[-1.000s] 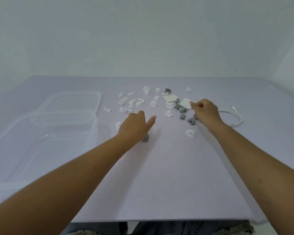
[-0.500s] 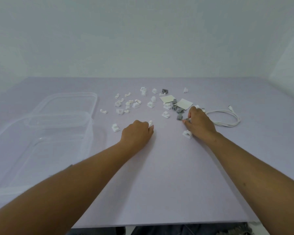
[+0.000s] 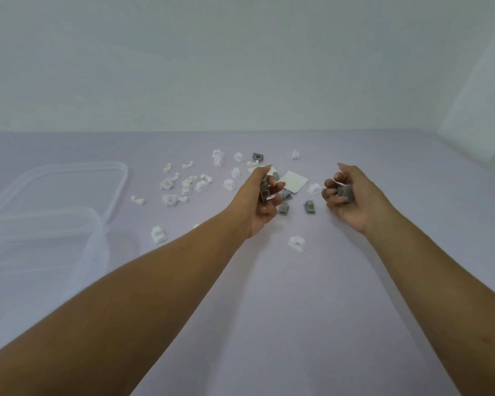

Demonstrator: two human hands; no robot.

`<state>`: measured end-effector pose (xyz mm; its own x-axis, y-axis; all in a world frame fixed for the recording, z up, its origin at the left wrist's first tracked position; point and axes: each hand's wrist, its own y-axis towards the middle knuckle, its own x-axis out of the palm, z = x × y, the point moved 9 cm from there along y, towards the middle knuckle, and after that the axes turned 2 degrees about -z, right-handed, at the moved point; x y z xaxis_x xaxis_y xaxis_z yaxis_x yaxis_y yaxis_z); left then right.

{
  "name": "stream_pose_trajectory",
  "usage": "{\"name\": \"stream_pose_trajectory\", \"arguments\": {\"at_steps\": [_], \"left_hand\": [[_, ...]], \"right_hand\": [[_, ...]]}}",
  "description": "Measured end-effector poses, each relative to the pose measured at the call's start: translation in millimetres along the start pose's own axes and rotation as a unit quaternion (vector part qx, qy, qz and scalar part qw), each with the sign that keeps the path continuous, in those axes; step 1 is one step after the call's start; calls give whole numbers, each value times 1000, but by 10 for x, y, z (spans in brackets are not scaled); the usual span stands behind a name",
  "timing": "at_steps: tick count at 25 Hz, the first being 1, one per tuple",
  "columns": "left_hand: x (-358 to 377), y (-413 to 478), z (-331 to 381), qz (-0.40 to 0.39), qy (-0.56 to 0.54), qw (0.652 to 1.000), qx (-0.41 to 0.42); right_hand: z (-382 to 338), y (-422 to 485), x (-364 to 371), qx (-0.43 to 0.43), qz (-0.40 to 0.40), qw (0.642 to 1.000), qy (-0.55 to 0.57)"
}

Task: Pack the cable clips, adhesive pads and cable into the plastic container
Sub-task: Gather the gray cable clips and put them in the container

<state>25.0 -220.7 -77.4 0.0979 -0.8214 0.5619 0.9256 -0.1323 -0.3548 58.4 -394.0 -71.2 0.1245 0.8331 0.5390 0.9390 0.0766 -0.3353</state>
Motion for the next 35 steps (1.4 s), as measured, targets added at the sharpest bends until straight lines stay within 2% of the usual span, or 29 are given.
{"name": "stream_pose_trajectory", "arguments": {"at_steps": [2,3,4,5,6,7,8,9,10,11,12,13,15,16,17,18,19,20,21,22,23,24,25,27,29,30,32,33,35], "left_hand": [[64,103,12,41,91,995,11],[73,154,42,55,130,990,25],[78,186,85,66,188,979,43],[62,222,154,85,291,950,73],[49,244,234,107,433,888,112],[66,252,306,134,588,783,153],[135,238,349,158,714,654,193],[241,200,361,171,786,545,237],[352,175,316,166,823,468,276],[436,177,237,150,843,422,297],[471,232,158,137,862,393,290],[460,298,103,135,871,383,275],[481,363,-13,132,894,340,261],[513,373,-72,124,906,303,269],[553,359,-103,117,910,284,278],[573,350,-91,109,905,295,287],[559,317,-15,112,883,354,287],[491,297,102,120,829,474,271],[373,304,228,114,714,647,243],[228,338,292,96,525,820,206],[119,364,269,72,301,937,161],[62,365,229,48,115,984,129],[23,373,232,30,-1,993,118],[-42,414,267,19,-97,989,109],[-95,480,313,29,-102,988,109],[-121,514,349,43,-59,991,112],[-185,574,476,86,123,980,132],[-197,613,558,105,238,953,154],[-155,687,718,128,462,852,210]], "right_hand": [[-97,53,-41,-33,35,987,-150],[-159,69,-46,-71,55,966,-244],[-224,73,-32,-119,73,925,-354],[-268,75,-9,-167,87,863,-468],[-264,82,23,-204,94,794,-565],[-225,86,50,-220,101,731,-638],[-168,81,74,-221,107,681,-690],[-123,76,94,-222,118,633,-733],[-88,68,128,-231,128,584,-767],[-60,54,179,-248,134,542,-792],[-35,43,236,-265,135,511,-806],[-6,34,278,-278,132,487,-818],[58,36,321,-287,123,447,-838],[74,47,325,-289,121,434,-845],[69,52,318,-286,118,441,-842],[40,55,288,-278,116,481,-823],[-4,65,231,-261,106,565,-775],[-47,94,155,-235,84,694,-675],[-49,142,75,-190,50,835,-514],[20,179,37,-127,10,938,-323],[102,183,58,-71,-27,985,-152],[157,191,93,-36,-54,997,-36],[176,204,139,-21,-73,997,28],[173,256,219,-21,-95,994,40],[119,297,257,-60,-78,991,-93],[80,311,270,-86,-62,973,-203],[18,342,322,-140,-42,897,-418],[12,362,367,-165,-49,852,-495],[28,385,446,-218,-66,753,-617]]}}
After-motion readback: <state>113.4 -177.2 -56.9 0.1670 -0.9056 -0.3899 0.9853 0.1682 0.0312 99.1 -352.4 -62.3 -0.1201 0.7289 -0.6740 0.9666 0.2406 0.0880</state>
